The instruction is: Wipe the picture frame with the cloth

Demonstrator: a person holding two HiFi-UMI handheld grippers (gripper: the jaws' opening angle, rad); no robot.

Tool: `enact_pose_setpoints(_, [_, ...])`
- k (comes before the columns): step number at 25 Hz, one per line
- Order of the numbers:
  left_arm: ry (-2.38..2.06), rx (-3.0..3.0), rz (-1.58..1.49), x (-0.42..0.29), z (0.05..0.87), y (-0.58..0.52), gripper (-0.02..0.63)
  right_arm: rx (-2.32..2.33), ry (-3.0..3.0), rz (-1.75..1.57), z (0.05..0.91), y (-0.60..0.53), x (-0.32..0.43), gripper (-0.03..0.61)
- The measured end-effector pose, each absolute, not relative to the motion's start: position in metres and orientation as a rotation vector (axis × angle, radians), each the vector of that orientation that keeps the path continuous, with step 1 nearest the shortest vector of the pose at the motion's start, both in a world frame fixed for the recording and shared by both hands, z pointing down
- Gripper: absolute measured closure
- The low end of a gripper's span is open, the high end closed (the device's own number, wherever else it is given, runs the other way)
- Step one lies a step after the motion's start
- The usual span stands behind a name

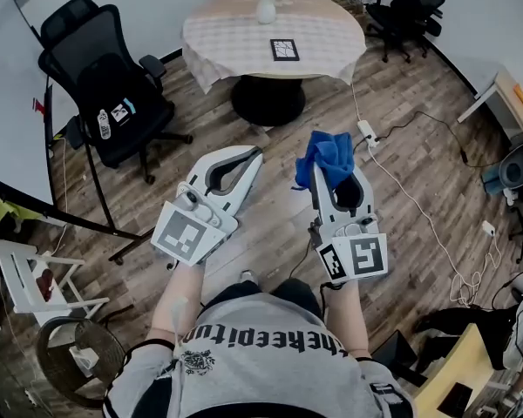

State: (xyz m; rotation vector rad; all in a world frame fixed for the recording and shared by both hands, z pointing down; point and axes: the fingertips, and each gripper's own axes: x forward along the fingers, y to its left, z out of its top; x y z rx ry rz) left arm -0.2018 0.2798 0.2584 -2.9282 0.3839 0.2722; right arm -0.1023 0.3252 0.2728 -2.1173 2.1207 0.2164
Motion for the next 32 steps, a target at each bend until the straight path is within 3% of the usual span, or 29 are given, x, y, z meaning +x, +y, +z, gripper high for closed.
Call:
enact_pose_setpoints(13, [0.314,-2.943,0.266,-0.171,0.266,0.237,0.597,-2.145,2.103,0.227,0.276,0.282,-0.082,0.425])
enact_pose_setpoints(32, [0.446,-2.919,0.258,-0.050,0.259,0.129,0.597,-2.011,2.220,0.210,0.269,0.159,0.035,0.425])
